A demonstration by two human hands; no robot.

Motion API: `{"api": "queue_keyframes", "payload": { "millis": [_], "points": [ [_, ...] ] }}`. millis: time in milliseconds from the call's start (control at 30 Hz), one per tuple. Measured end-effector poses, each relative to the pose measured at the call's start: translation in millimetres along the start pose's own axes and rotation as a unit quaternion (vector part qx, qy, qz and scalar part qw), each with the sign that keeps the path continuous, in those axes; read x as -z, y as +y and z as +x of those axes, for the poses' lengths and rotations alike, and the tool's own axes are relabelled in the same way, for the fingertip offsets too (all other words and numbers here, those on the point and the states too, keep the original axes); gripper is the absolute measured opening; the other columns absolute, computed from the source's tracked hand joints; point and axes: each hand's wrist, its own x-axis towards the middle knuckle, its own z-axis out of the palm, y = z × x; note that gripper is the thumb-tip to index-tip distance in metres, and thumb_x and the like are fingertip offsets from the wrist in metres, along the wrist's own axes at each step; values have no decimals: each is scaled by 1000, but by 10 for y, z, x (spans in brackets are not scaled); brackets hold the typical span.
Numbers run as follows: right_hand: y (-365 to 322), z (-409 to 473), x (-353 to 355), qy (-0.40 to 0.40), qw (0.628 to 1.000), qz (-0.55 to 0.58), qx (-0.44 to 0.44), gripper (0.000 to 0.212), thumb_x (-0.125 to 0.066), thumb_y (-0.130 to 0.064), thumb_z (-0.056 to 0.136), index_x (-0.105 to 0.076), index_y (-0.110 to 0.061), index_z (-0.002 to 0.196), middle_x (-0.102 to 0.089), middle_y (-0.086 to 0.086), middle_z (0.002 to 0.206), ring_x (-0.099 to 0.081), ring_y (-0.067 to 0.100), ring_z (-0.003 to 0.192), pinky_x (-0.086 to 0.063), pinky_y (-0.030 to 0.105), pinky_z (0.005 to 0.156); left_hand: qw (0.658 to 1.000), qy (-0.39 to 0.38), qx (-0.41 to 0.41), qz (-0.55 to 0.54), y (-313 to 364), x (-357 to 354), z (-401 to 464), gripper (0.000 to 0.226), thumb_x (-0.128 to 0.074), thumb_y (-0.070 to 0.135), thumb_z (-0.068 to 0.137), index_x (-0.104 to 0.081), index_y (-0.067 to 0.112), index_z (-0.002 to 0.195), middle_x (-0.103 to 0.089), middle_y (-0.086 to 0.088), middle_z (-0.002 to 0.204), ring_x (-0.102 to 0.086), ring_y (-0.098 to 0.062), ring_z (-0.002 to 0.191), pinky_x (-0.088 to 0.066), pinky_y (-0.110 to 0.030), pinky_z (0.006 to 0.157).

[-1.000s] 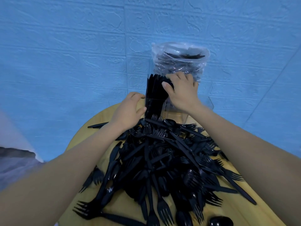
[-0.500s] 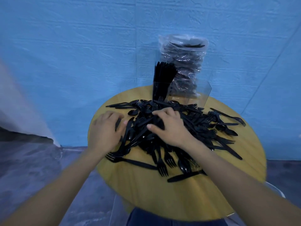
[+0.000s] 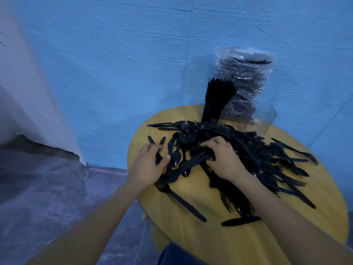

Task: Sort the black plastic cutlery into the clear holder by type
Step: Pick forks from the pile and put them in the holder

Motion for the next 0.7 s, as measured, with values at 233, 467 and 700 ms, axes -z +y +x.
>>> {"api": "queue_keyframes", "payload": {
  "millis": [233,467,700],
  "points": [
    [156,30,31,34,999,12,-30,51,-69,-13,83,-53,-24,130,-40,-1,134,-32,28,127,-29,37,107,998,55,-25,-36,-19,-37,-47,32,-53,39,92,-57,20,118,-47,11,118,-47,-2,97,-38,-18,73],
    [-109,-62,184,-118,992,-16,36,74,-70,-28,77,-33,-40,141,-9,-12,149,-2,17,139,-5,44,113,995,75,-37,-45,-24,-59,-26,26,-44,33,98,-58,18,113,-47,10,115,-51,-5,86,-36,-13,61],
    [-404,90,-143,-69,988,-72,119,42,-46,-38,97,-41,-35,139,-31,-12,146,-19,18,136,-12,40,112,992,81,-80,-54,-10,-42,-36,21,-58,28,91,-63,15,106,-47,9,106,-48,-5,95,-36,-14,79]
  ]
}}
